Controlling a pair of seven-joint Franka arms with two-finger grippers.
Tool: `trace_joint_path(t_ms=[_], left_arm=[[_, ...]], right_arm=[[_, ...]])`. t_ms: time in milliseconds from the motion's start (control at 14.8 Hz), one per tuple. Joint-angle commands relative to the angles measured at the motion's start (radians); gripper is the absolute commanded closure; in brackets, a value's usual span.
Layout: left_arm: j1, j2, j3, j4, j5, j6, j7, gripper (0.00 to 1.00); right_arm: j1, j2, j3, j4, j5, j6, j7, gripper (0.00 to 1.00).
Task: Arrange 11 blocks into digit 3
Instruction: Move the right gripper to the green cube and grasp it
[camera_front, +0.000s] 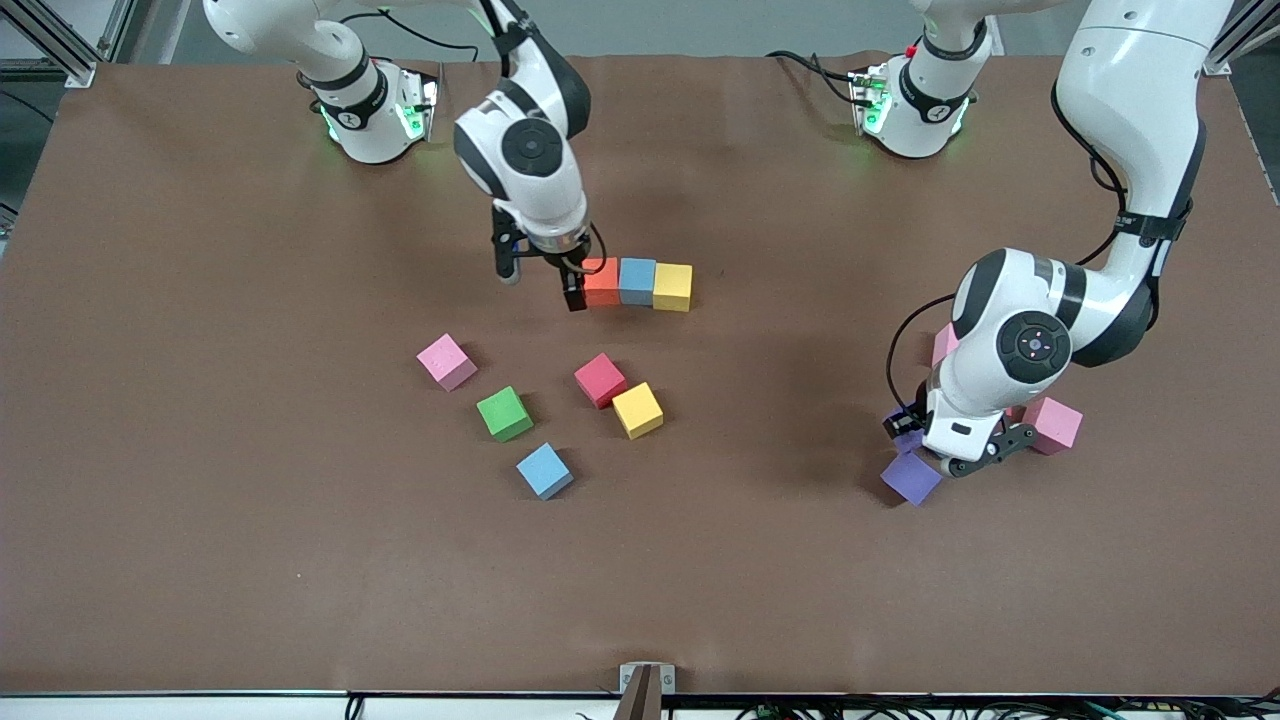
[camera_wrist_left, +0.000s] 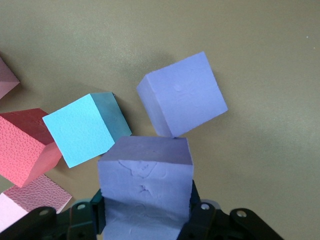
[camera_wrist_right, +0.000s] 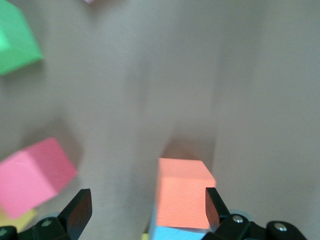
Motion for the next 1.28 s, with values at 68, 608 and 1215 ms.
trace_joint_path(t_ms=[68,608,1215], left_arm=[[-0.002,0.003,-0.004,0.016,0.009,-0.019,-0.015,0.58],[-0.002,0.007,-0.004,0.016,0.012,-0.019,-0.016,0.58],[-0.003,0.013,-0.004,0.023,0.012,-0.017,-0.016,0.58]], right_arm=[[-0.083,-0.009,0.011,0.053,-0.003,-0.064,-0.284,0.00],[-0.264,0.136,0.011,0.209,-0.003,-0.061,-0.551,0.00],[-0.350,0.291,0.013,0.324,-0.002,-0.056,-0.701,0.00]])
